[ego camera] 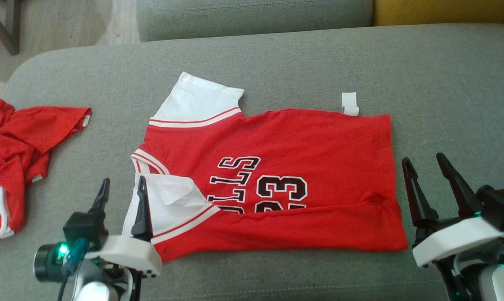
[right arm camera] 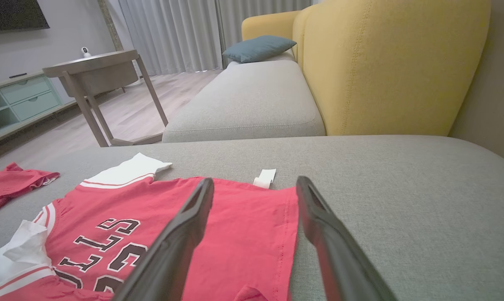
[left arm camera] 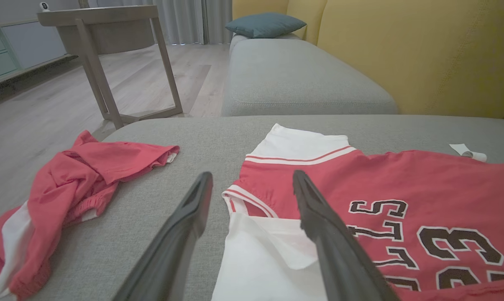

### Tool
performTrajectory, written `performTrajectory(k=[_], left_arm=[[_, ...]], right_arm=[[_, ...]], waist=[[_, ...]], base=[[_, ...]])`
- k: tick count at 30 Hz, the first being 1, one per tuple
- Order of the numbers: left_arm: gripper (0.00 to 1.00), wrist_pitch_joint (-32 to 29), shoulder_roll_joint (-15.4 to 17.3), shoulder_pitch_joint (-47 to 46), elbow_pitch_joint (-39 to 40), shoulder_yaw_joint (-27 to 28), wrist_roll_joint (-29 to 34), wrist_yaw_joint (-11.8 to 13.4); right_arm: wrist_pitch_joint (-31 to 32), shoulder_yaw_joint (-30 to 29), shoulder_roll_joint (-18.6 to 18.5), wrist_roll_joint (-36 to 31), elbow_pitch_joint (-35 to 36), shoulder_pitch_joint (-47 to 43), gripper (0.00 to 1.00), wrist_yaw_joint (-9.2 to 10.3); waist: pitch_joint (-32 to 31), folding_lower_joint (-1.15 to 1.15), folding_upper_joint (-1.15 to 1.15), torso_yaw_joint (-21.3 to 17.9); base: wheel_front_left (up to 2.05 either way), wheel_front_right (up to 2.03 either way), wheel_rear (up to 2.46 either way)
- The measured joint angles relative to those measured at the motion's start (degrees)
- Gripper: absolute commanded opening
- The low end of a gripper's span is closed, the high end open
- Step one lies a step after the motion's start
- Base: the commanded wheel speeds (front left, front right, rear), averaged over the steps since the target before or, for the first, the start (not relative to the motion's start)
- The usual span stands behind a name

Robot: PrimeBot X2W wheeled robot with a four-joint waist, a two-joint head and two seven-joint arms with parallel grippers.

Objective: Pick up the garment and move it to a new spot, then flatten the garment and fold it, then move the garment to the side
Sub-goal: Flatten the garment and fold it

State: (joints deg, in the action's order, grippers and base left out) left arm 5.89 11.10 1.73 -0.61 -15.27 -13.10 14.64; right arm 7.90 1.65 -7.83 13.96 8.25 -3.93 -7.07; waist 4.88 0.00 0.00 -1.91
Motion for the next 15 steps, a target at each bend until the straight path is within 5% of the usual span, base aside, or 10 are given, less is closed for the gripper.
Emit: performTrajectory(k=[9,15], left_arm=[[1.0,0.7,0.1,-0.4,0.0,-0.7,0.4,-0.3],[1.0,1.8,-0.2,-10.3,-5.1,-1.2,-0.2,-3.0]], right_arm=[[0.7,-0.5,0.8,0.0,0.7,-0.1,1.0,0.0],[0.7,-1.2,1.2,0.1,1.9,1.0,1.0,0.0]], waist=[[1.4,0.0,0.0,0.0],[5.5,0.0,0.0,-0.3]], base=[[0.0,0.0,0.0],[0.0,0.0,0.0]])
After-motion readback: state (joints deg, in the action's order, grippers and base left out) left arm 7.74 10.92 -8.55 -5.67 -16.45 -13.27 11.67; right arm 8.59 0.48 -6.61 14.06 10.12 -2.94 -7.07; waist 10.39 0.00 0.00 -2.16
